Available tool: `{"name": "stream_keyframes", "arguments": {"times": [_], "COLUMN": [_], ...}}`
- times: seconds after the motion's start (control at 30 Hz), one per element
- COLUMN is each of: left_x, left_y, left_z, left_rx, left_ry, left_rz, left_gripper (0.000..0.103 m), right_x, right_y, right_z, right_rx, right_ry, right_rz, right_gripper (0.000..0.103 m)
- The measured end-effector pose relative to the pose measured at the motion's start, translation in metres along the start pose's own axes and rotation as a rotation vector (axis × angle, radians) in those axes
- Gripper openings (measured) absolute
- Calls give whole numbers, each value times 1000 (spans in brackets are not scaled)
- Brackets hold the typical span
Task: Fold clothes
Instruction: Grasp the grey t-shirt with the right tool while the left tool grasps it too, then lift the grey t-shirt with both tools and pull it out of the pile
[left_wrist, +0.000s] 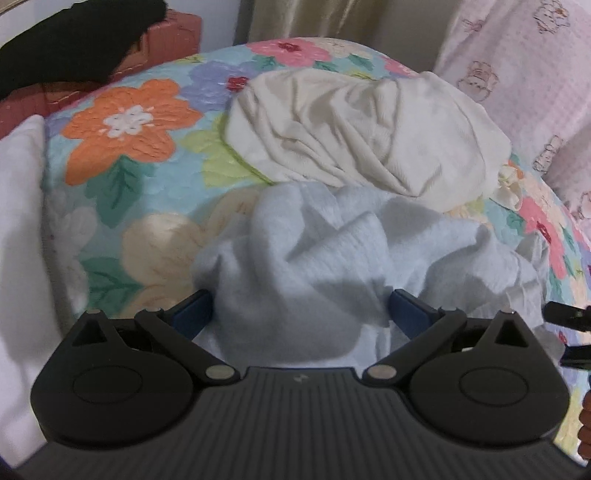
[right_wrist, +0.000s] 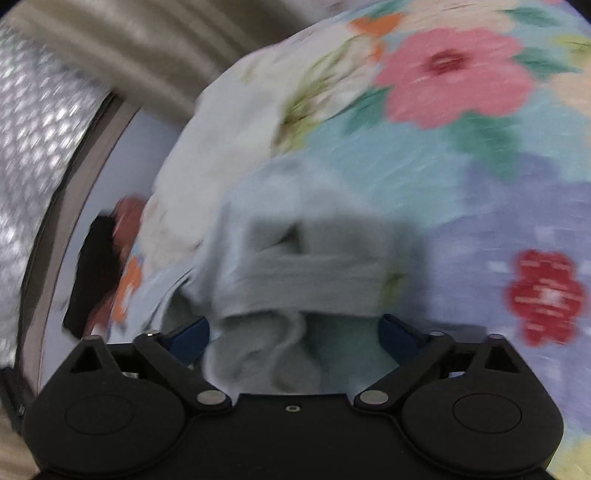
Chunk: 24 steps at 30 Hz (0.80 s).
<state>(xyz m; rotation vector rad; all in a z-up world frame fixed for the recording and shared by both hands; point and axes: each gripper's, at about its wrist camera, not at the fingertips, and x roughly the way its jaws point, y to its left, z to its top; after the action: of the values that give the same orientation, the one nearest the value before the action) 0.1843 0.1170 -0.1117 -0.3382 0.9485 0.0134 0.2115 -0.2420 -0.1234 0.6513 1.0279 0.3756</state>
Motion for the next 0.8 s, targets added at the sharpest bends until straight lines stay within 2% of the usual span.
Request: {"name": "stream_keyframes", "arguments": {"times": [0.03,0.07,0.1,0.13,0.17,0.23,0.27,0.33,0.4,0.53,0.63,0.7,0.8], "left_x": [3,6,9,9,8,5,3,-2,-8,-19,-22,-24,-32], "left_y": [0,2,4,5,6,5,4,3,-2,-18,-23,-25,-42], "left_z": [0,0,0,0,0,-2,-2,-4,-6,-8,-13,-16,-20], "left_rx": [6,-13,-34,-44,-45,-40,-34,-21,19,93,55,18,39], "left_ry": [13,35,58,68,64,53,46,32,10,-8,-16,-24,-37], "left_rz": [-27,-63,-99,-101,-101,-111,-120,-138,-150,-195,-280,-348,-418], "left_gripper": [102,99,94,88,85,71,68,55,47,29,26,25,25], "right_x": [7,16,24,31,37,42,40,35,25,1,-22,-42,-78], "right_y": [5,11,16,23,30,46,52,60,67,80,81,73,63], "right_z": [-1,-3,-5,-8,-11,-21,-25,-30,-33,-40,-42,-43,-48], "right_rx": [-15,-24,-38,-73,-113,-239,-265,-281,-287,-354,-375,-331,-302], "right_ry": [15,37,56,60,61,42,24,-9,-55,-124,-173,-199,-257], "right_rz": [21,47,63,39,13,-44,-51,-49,-30,-71,-108,-108,-114], "right_gripper": [81,65,61,57,48,36,30,26,24,19,18,18,17]}}
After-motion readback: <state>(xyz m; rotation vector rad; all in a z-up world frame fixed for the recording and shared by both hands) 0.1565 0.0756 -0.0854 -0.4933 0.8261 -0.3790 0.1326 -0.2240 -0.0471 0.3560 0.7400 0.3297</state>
